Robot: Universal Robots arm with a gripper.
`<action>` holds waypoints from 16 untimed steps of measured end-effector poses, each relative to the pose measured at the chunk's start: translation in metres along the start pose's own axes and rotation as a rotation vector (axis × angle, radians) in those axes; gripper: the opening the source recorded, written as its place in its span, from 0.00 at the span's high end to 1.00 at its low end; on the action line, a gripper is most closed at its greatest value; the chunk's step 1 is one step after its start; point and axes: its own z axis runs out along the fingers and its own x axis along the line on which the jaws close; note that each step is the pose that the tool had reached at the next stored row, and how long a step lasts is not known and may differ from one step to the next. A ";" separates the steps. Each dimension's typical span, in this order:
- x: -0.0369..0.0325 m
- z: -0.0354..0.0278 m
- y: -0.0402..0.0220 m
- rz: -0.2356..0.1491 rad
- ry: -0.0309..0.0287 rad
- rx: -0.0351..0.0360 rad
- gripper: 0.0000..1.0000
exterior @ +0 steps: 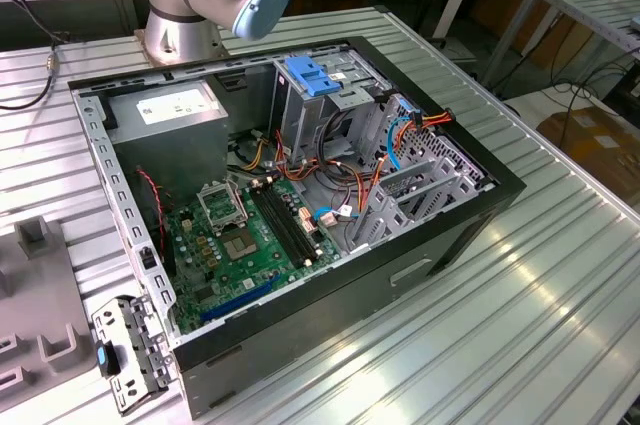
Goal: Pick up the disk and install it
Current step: 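Pick up the disk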
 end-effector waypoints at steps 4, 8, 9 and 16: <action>0.0000 0.0000 0.0001 0.000 0.0000 0.0000 0.63; 0.0000 0.0000 0.0001 0.000 0.0000 0.0000 0.63; 0.0000 -0.0002 0.0002 0.000 0.0000 0.0001 0.63; -0.0002 -0.0181 0.0003 0.000 0.0001 -0.0001 0.63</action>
